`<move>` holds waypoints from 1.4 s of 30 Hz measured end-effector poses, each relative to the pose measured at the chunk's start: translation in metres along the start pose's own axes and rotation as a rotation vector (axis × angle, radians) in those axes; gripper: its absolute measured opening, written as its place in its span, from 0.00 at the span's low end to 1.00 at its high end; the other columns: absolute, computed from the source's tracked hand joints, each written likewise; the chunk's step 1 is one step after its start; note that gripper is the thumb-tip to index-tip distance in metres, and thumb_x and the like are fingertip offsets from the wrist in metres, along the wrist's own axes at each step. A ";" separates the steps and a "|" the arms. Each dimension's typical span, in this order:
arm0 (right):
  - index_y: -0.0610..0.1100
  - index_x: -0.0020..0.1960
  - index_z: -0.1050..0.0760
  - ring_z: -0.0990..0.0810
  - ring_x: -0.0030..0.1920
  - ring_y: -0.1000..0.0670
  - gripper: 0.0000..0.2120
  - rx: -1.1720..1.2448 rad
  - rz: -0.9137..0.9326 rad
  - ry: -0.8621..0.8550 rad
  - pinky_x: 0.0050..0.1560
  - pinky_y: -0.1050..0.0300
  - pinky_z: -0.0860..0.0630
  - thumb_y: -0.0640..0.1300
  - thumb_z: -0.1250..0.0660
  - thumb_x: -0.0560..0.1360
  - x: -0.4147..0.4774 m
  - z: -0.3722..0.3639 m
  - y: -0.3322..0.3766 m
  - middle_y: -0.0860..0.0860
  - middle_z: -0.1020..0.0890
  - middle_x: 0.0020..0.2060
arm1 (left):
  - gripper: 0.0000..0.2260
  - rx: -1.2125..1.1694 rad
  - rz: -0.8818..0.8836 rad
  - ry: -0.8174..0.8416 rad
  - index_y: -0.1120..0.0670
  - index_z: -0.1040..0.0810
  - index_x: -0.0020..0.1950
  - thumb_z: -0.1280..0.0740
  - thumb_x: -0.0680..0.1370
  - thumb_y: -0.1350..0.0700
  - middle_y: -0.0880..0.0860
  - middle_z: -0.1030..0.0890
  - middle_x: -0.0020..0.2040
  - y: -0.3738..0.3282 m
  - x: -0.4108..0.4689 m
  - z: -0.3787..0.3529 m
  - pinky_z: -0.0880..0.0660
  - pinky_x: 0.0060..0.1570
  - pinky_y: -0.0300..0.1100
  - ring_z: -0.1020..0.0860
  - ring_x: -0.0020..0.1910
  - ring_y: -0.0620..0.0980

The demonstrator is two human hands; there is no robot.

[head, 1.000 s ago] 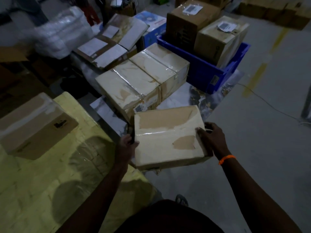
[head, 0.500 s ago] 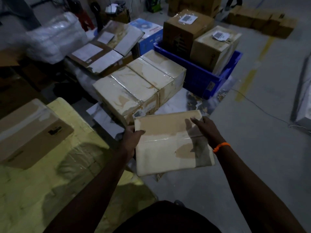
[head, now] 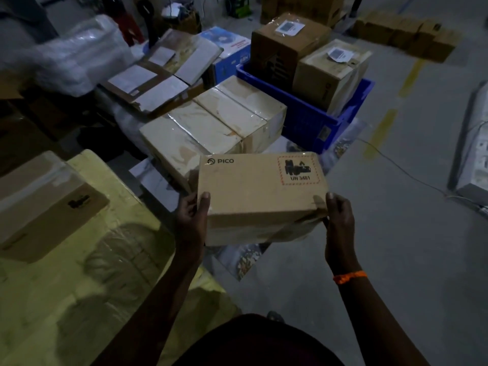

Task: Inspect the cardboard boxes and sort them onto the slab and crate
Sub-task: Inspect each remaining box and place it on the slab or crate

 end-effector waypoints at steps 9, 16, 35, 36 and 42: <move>0.51 0.64 0.22 0.18 0.61 0.53 0.17 -0.155 0.027 -0.004 0.60 0.49 0.20 0.56 0.29 0.79 -0.041 0.020 -0.030 0.53 0.16 0.59 | 0.07 0.094 0.099 -0.088 0.51 0.22 0.54 0.27 0.78 0.56 0.44 0.20 0.44 0.040 -0.027 0.027 0.28 0.41 0.38 0.23 0.44 0.44; 0.48 0.62 0.22 0.17 0.59 0.51 0.14 -0.180 0.040 -0.009 0.56 0.47 0.17 0.50 0.28 0.79 -0.026 0.018 -0.022 0.51 0.16 0.57 | 0.14 0.095 0.109 -0.026 0.56 0.22 0.64 0.29 0.79 0.58 0.51 0.19 0.53 0.034 -0.019 0.022 0.26 0.50 0.43 0.21 0.52 0.50; 0.48 0.69 0.24 0.18 0.60 0.44 0.24 -0.539 -0.038 0.256 0.64 0.41 0.22 0.62 0.33 0.80 0.032 -0.022 0.005 0.47 0.17 0.61 | 0.13 0.118 0.132 0.251 0.50 0.20 0.64 0.29 0.79 0.56 0.53 0.15 0.55 0.001 0.029 -0.010 0.21 0.59 0.60 0.17 0.54 0.55; 0.49 0.69 0.24 0.19 0.61 0.44 0.24 -0.521 -0.029 0.256 0.65 0.41 0.23 0.62 0.34 0.80 0.031 -0.019 0.008 0.47 0.17 0.62 | 0.14 0.106 0.121 0.256 0.50 0.20 0.64 0.29 0.79 0.57 0.53 0.15 0.54 0.000 0.028 -0.011 0.21 0.59 0.61 0.17 0.54 0.55; 0.47 0.68 0.26 0.19 0.58 0.49 0.22 -0.353 0.081 0.106 0.51 0.52 0.22 0.60 0.35 0.81 0.025 0.004 0.036 0.53 0.18 0.57 | 0.09 -0.094 0.099 0.181 0.46 0.22 0.56 0.28 0.78 0.56 0.50 0.15 0.55 -0.009 0.011 -0.015 0.21 0.58 0.60 0.17 0.55 0.55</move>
Point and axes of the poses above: each hand's wrist, its own x-axis towards the middle knuckle, its own z-axis out of the back of the hand, y = z × x, the point moved 5 cm from there along x, towards the middle knuckle
